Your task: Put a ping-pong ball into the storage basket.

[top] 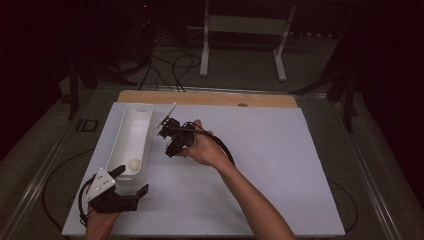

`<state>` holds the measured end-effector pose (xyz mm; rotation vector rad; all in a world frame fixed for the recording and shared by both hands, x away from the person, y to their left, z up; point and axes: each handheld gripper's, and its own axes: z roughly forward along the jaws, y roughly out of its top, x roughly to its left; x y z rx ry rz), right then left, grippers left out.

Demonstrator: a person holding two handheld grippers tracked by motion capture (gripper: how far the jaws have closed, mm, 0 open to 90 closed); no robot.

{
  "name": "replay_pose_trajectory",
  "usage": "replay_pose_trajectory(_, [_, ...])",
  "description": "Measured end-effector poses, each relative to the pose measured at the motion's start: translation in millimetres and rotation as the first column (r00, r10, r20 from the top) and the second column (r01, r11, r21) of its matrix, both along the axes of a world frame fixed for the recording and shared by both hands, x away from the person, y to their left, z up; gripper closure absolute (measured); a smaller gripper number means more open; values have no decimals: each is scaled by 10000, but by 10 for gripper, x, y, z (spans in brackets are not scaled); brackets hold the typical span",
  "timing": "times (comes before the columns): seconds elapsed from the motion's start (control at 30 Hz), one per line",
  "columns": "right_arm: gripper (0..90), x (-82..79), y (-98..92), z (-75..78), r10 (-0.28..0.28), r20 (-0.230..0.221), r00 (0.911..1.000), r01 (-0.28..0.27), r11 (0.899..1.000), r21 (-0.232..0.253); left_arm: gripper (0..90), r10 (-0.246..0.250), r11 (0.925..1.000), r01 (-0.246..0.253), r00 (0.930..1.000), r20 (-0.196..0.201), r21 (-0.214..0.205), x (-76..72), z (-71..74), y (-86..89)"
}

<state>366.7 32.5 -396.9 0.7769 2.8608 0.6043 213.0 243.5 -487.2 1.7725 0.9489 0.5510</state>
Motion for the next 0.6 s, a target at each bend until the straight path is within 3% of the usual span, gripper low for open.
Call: replay_pose_trajectory(0.6, [506, 30, 40, 45, -69, 31, 10000, 69, 10000, 43, 0, -5, 10000, 5, 10000, -2, 4, 0, 0, 0])
